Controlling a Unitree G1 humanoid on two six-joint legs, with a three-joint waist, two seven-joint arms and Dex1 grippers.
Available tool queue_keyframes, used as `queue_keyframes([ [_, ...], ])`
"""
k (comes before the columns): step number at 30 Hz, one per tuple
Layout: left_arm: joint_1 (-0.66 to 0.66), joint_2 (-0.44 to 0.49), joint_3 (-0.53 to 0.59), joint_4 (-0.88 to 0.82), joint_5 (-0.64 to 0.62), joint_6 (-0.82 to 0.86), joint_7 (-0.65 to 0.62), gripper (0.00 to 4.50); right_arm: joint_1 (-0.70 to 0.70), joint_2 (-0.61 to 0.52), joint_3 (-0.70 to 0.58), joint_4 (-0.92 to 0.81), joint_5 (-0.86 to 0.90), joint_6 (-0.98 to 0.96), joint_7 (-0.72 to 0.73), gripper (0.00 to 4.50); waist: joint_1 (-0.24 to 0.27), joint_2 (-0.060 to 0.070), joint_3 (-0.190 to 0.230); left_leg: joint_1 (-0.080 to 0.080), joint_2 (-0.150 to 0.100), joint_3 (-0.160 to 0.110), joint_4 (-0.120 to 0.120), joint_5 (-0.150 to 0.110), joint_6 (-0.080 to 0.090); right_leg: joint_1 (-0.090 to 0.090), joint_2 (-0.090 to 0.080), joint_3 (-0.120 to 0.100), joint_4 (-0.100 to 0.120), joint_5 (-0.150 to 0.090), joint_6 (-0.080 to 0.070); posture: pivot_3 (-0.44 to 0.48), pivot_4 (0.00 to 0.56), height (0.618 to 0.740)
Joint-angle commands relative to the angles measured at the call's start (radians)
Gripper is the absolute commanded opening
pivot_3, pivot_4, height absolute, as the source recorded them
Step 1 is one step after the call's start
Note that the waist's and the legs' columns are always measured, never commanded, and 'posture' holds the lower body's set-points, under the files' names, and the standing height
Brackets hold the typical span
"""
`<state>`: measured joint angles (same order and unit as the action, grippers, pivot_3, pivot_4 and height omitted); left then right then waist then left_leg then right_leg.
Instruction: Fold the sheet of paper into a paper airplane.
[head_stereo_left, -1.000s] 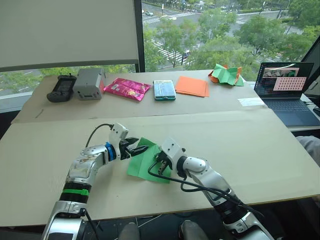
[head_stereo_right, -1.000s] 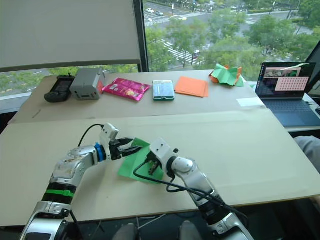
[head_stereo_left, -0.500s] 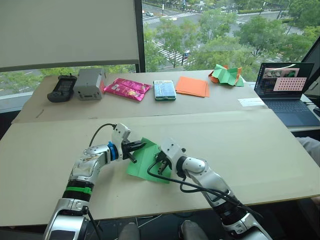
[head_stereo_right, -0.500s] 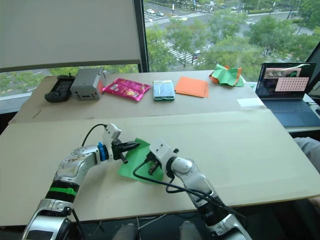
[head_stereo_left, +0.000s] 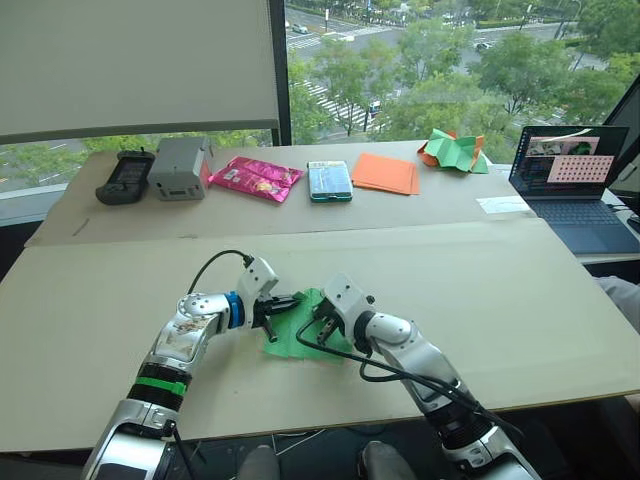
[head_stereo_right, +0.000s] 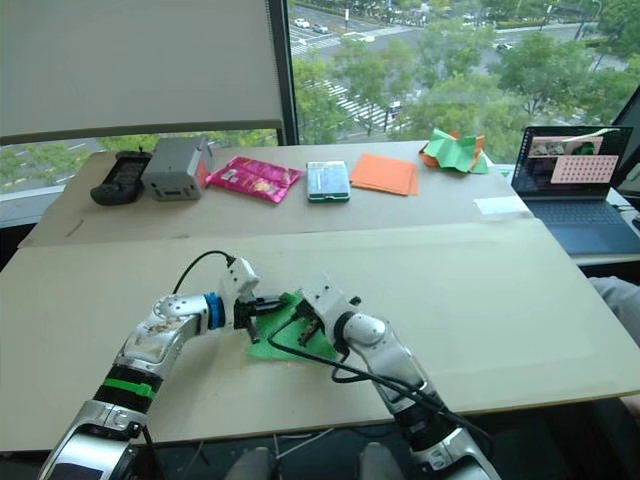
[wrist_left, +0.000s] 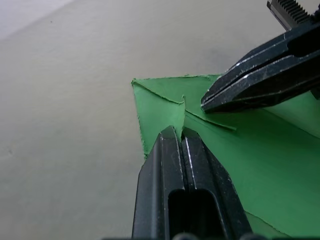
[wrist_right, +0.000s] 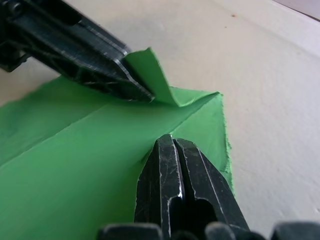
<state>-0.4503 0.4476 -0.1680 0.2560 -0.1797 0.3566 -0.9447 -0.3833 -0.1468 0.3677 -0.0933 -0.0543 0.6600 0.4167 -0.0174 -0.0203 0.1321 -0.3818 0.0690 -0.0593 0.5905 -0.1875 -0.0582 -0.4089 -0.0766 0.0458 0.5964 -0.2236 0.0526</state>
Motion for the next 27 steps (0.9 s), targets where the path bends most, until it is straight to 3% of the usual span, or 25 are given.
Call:
queue_keyframes([
  [1,0.001,0.018,-0.023,0.013,0.027,-0.026,-0.020,0.01,-0.022,0.018,-0.037,-0.007,0.011,-0.013,-0.023,0.00,0.000,0.000,0.000,0.000,0.000,0.000,0.000,0.000,0.000,0.000,0.000,0.000,0.000,0.000,0.000,0.000,0.150,0.706],
  [27,-0.005,0.072,-0.106,0.025,0.126,-0.091,-0.078,0.01,-0.147,0.116,-0.062,0.222,0.005,-0.171,-0.066,0.00,-0.006,0.001,-0.001,0.004,0.000,0.000,0.000,0.000,0.000,0.004,0.000,0.000,0.000,0.000,0.000,0.000,0.150,0.706],
])
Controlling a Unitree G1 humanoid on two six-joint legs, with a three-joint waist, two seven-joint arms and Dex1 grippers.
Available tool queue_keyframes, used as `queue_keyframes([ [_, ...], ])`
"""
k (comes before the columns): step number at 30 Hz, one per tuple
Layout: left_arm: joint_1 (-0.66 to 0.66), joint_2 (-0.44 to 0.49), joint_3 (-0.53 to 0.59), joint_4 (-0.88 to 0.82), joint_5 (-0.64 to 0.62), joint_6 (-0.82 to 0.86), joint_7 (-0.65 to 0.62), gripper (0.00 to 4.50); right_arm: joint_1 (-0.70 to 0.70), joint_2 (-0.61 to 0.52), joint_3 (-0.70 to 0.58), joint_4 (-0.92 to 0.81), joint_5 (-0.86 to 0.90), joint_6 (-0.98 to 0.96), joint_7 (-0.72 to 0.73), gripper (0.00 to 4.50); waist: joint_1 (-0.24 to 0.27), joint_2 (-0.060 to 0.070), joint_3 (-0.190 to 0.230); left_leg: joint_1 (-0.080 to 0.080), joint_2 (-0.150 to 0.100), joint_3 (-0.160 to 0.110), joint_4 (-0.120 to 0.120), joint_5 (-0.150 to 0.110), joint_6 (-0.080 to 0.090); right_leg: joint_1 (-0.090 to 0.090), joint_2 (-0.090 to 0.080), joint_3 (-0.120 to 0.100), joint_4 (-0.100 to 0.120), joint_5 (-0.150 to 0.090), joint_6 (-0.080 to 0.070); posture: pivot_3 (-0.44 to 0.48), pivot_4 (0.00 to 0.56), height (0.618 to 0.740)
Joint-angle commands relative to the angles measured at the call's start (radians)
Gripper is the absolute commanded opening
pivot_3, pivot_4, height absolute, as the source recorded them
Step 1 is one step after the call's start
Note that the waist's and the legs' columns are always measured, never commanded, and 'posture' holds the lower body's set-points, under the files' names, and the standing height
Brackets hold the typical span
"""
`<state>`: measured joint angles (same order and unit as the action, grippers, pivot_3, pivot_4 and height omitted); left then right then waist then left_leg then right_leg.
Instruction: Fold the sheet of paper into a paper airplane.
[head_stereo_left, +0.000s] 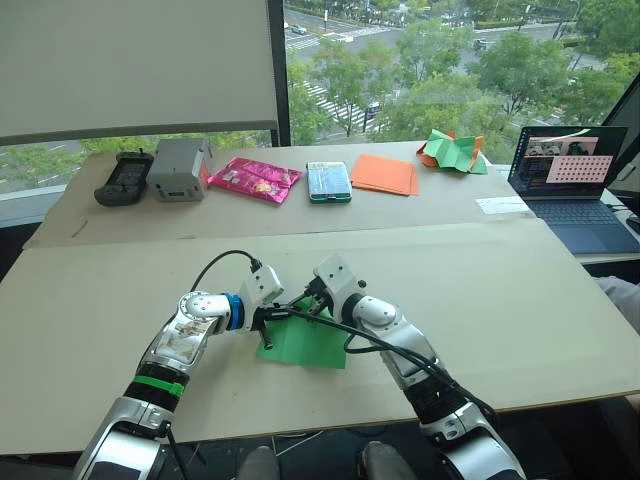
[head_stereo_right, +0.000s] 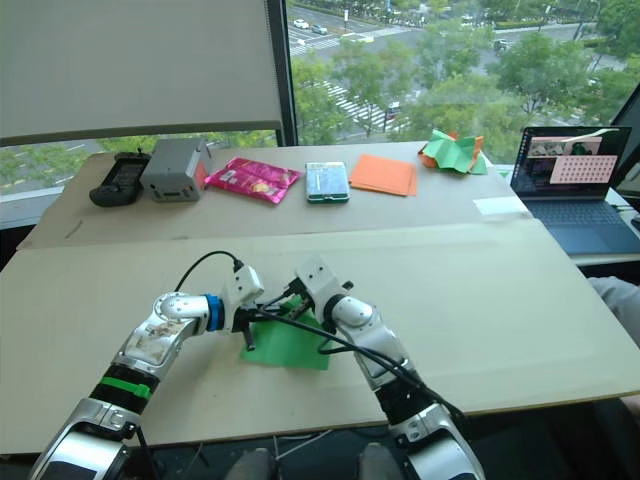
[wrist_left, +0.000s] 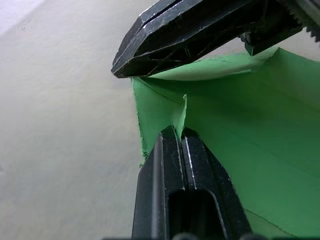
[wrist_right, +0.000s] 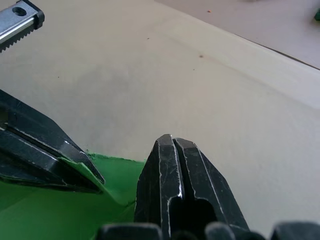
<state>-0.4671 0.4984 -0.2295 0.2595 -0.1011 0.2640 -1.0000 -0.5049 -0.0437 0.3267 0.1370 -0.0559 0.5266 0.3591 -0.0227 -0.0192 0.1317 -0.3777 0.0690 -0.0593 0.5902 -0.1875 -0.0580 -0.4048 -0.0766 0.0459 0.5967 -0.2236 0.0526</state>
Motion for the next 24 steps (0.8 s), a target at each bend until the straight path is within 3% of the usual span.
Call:
queue_keyframes([
  [1,0.010,0.025,-0.048,0.023,0.051,-0.005,-0.024,0.01,-0.027,0.014,-0.021,-0.004,0.006,-0.038,-0.008,0.00,-0.003,0.000,0.000,0.000,0.000,0.000,0.000,0.000,0.000,0.000,0.000,0.000,0.000,0.000,0.000,0.000,0.150,0.706],
  [15,0.002,0.031,-0.052,0.004,0.065,-0.016,-0.028,0.01,-0.019,-0.004,0.055,0.063,-0.070,0.037,0.008,0.00,-0.015,0.004,-0.003,0.004,0.000,0.000,0.000,0.000,0.000,0.001,0.000,0.000,0.000,0.000,0.000,0.000,0.150,0.706],
  [22,0.017,0.065,0.034,-0.085,-0.025,0.078,-0.060,2.16,-0.016,0.002,0.057,0.067,-0.080,0.045,0.009,0.00,-0.020,0.004,-0.004,0.003,0.000,0.000,0.000,0.000,0.000,0.002,0.000,0.001,0.001,0.000,0.000,0.000,0.150,0.706],
  [24,0.016,0.084,0.084,-0.108,-0.076,0.124,-0.070,2.41,-0.015,0.002,0.059,0.064,-0.084,0.046,0.011,0.00,-0.022,0.004,-0.004,0.003,0.000,0.000,0.000,0.000,0.000,0.001,0.000,0.001,0.002,0.000,0.000,0.000,0.150,0.706],
])
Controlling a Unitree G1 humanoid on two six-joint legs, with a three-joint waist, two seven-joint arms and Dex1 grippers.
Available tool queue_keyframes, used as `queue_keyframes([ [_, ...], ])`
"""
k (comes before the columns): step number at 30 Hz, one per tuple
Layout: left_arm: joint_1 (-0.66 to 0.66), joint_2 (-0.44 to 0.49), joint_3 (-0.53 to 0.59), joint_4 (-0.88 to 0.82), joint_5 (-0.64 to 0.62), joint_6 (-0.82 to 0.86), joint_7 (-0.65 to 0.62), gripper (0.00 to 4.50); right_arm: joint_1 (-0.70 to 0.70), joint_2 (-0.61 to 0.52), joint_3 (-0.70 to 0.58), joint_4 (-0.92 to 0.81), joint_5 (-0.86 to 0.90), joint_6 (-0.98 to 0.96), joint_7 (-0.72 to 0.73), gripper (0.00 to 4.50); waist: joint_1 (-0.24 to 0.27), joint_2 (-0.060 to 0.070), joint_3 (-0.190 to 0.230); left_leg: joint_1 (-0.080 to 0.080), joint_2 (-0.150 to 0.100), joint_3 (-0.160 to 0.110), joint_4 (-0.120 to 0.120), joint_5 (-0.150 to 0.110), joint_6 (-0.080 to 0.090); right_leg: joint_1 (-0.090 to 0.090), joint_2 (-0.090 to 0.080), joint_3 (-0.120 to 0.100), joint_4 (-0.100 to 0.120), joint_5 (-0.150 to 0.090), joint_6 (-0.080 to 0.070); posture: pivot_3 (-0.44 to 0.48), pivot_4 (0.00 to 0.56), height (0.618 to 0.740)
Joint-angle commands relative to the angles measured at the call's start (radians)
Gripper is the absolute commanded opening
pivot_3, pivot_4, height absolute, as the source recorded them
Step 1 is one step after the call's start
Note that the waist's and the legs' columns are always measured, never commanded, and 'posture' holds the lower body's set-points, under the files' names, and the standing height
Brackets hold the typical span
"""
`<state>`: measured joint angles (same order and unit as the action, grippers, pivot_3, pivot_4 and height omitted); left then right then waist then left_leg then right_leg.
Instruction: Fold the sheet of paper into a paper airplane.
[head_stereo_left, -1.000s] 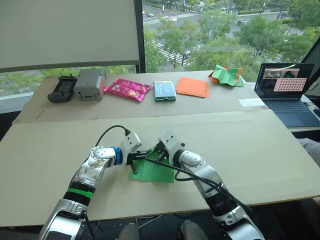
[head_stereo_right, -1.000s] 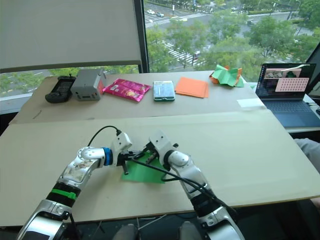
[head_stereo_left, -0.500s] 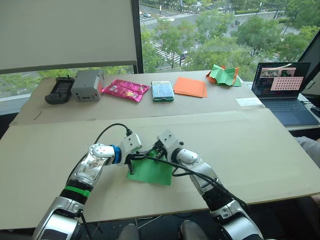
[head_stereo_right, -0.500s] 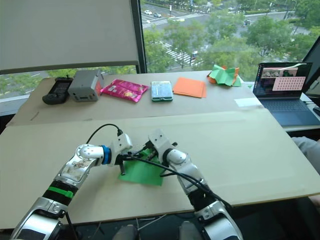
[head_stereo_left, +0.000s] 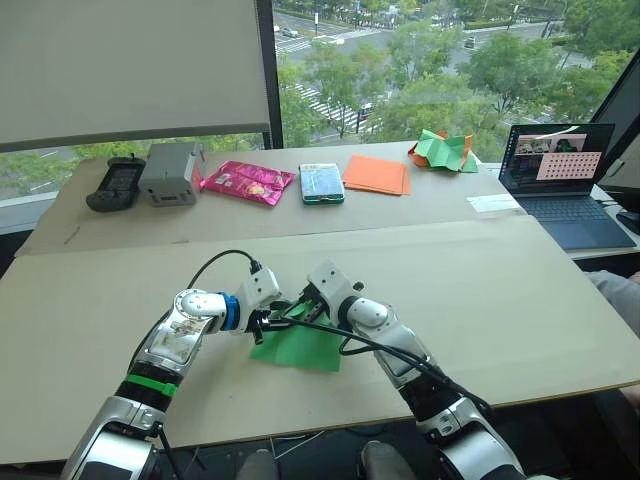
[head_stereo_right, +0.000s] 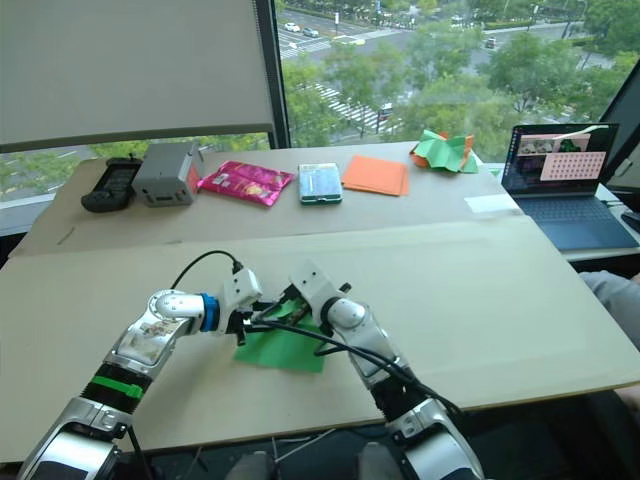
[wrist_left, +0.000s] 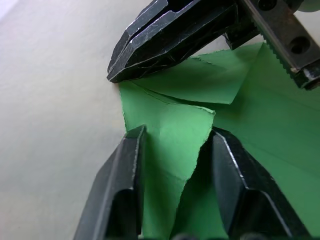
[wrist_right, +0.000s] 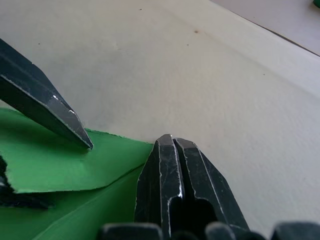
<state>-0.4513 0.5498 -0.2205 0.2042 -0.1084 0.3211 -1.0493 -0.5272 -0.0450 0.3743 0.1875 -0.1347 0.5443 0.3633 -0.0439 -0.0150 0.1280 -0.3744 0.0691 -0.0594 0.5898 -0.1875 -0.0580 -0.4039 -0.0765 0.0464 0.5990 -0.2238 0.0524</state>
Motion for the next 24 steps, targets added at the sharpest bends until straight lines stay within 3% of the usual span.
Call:
queue_keyframes([
  [1,0.000,0.043,0.093,-0.065,-0.094,0.088,-0.033,2.41,0.008,0.004,0.011,0.010,-0.005,0.029,0.007,0.00,-0.002,0.000,0.000,0.000,0.000,0.000,0.000,0.000,0.000,0.000,0.000,0.000,0.001,0.000,0.000,0.000,0.150,0.706],
  [6,-0.020,0.057,0.123,-0.064,-0.133,0.116,-0.047,2.41,0.012,0.003,0.019,0.002,-0.010,0.026,0.011,0.00,0.000,0.000,0.000,0.001,0.000,0.000,0.000,0.000,0.000,0.000,0.000,0.000,0.001,0.000,-0.001,0.000,0.150,0.706],
  [12,-0.082,0.026,0.114,-0.009,-0.134,0.116,-0.033,0.49,0.012,0.002,0.023,-0.003,-0.012,0.027,0.012,0.00,0.001,-0.001,0.001,0.000,0.000,0.000,0.000,0.000,0.000,-0.001,0.000,0.000,0.000,0.000,-0.001,0.000,0.150,0.706],
  [14,-0.114,0.002,0.089,0.032,-0.104,0.100,-0.009,0.05,0.012,0.002,0.023,-0.003,-0.014,0.028,0.012,0.00,0.000,-0.001,0.001,0.000,0.000,0.000,0.000,0.000,0.000,0.000,0.000,0.000,0.000,0.000,0.000,0.000,0.150,0.706],
  [24,-0.208,-0.080,-0.043,0.232,0.061,-0.040,0.045,0.05,0.018,0.002,0.036,-0.018,-0.028,0.032,0.009,0.00,0.001,-0.002,0.001,0.000,0.000,0.000,0.000,0.000,0.000,0.000,0.001,0.001,0.001,0.000,0.000,0.000,0.150,0.706],
])
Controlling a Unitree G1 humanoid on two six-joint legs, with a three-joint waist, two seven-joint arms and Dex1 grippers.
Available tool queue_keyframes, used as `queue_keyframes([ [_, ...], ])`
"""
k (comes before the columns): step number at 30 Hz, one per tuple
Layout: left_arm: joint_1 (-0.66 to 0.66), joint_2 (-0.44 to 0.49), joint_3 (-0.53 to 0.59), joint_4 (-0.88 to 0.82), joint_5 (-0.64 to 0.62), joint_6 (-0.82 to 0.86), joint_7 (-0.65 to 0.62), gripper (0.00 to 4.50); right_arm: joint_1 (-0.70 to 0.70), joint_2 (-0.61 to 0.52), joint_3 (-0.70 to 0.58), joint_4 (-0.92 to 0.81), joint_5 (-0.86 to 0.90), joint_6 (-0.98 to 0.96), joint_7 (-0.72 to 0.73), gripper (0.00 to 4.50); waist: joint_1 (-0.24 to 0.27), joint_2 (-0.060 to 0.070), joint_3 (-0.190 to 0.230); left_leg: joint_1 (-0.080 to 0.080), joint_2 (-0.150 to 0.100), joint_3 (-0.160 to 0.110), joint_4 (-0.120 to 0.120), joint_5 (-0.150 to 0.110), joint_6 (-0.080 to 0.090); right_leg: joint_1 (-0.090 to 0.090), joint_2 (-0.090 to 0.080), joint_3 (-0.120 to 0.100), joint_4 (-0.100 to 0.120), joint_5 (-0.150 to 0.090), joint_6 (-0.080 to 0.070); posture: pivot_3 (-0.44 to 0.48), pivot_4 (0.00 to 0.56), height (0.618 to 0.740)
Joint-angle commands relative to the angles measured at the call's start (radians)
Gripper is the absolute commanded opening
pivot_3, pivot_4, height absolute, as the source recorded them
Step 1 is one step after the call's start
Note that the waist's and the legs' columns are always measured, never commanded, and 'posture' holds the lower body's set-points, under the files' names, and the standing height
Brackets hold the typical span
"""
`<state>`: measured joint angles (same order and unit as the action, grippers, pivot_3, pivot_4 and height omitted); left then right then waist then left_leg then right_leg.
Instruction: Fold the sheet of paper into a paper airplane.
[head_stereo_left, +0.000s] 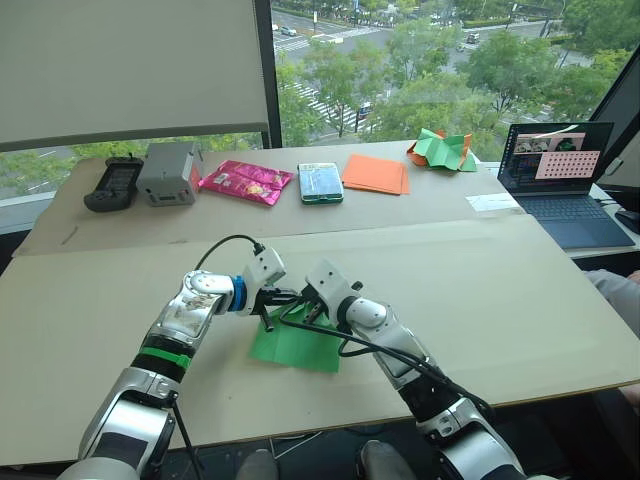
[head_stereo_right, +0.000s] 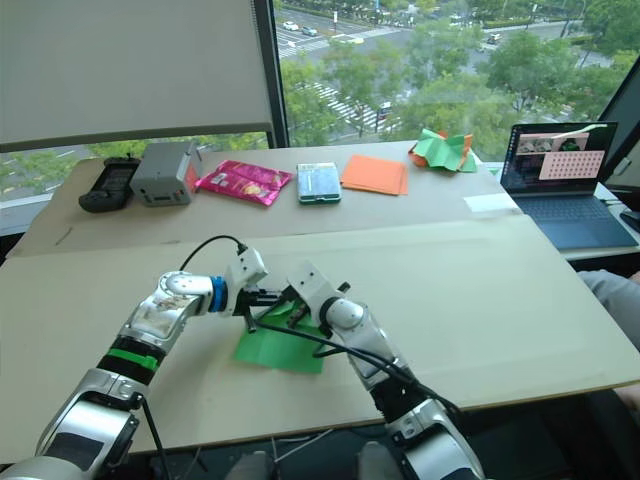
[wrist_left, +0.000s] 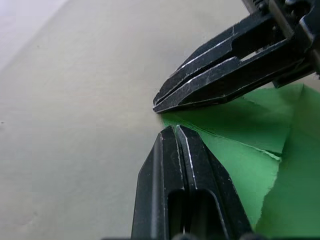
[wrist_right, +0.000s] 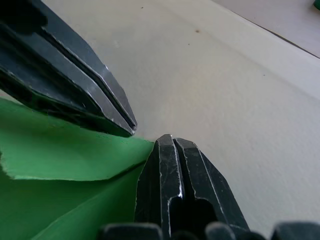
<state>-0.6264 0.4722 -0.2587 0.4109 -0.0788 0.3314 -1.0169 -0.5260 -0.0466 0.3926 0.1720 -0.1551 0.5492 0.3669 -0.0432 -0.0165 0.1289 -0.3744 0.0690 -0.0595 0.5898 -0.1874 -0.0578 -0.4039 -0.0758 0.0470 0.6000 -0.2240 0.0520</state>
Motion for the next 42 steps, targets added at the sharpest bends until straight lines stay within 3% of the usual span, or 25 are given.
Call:
queue_keyframes([
  [1,-0.036,-0.005,-0.007,0.037,0.037,-0.059,0.013,0.05,0.018,0.004,0.018,-0.004,-0.008,0.028,0.005,0.00,0.000,0.000,0.000,0.000,0.000,0.000,0.000,0.000,0.000,0.000,0.000,0.000,0.000,0.000,0.000,0.000,0.150,0.706],
  [13,0.005,0.004,-0.060,0.120,0.124,-0.140,0.005,0.05,0.020,0.008,0.020,-0.014,-0.013,0.039,0.005,0.00,0.000,0.001,-0.003,0.001,0.000,0.000,0.000,0.000,0.000,0.001,0.000,0.000,0.000,0.000,0.000,0.000,0.150,0.706],
  [42,0.278,0.152,-0.022,-0.189,0.078,-0.019,-0.046,0.05,0.036,0.006,0.024,-0.023,-0.016,0.051,0.015,0.00,-0.024,0.003,-0.010,0.005,0.000,0.000,-0.001,0.000,0.000,0.001,0.000,0.001,0.003,-0.002,-0.002,0.000,0.150,0.706],
])
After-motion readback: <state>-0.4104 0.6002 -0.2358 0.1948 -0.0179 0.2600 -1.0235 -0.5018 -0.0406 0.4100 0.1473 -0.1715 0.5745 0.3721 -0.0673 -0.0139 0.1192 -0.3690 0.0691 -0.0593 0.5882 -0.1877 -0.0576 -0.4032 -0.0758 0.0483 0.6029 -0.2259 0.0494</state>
